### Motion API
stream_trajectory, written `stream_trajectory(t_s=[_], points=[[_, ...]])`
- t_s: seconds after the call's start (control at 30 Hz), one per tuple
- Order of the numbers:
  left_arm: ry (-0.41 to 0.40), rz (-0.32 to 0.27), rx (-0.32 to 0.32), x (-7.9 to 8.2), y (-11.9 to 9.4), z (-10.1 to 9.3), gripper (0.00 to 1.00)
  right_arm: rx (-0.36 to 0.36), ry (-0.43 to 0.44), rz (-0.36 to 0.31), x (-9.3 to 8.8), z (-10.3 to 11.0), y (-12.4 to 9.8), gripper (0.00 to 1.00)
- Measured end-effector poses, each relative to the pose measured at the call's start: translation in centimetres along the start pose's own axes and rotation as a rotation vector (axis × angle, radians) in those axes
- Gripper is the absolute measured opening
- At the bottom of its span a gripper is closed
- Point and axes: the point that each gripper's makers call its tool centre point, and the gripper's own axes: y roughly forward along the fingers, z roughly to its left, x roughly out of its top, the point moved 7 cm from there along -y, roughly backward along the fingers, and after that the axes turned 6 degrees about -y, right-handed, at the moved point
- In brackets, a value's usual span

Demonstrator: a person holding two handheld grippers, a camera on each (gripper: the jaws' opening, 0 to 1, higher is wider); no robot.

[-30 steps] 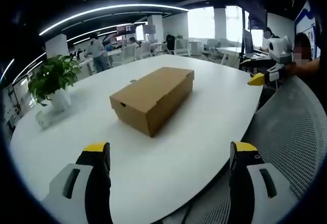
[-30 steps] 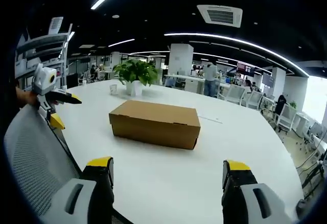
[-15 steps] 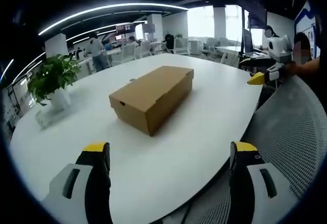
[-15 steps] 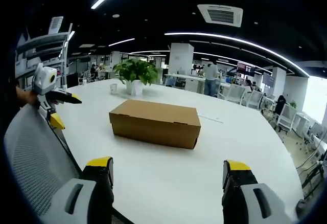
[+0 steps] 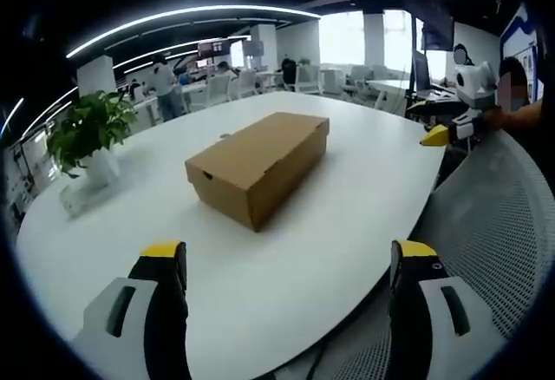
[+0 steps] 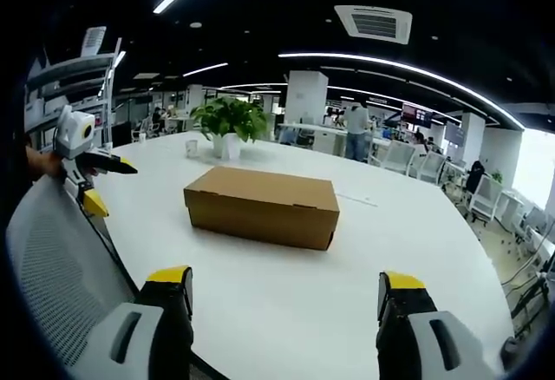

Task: Operate the shoe box by opening the lid, removing the specified soft item, and placing it in the target area until the item is outside and the box remains undamaged.

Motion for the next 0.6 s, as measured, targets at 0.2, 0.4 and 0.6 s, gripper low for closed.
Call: stream_trajectory(t_s=[0.2, 0.4, 0.6], points=[[0.001, 0.004, -0.015, 0.8, -0.1, -1.3, 0.98, -0.010, -0.002, -0.008, 0.1, -0.1, -0.1, 0.88], [0.050, 0.025, -0.032, 1.3, 0.0, -2.4, 0.99, -0.018, -0.008, -0.021, 0.3, -0.2, -0.2, 0.88], [0.069, 0.042, -0.038, 1.7, -0.2, -2.7, 0.99, -0.015, -0.014, -0.021, 0.3, -0.1, -0.2, 0.90]])
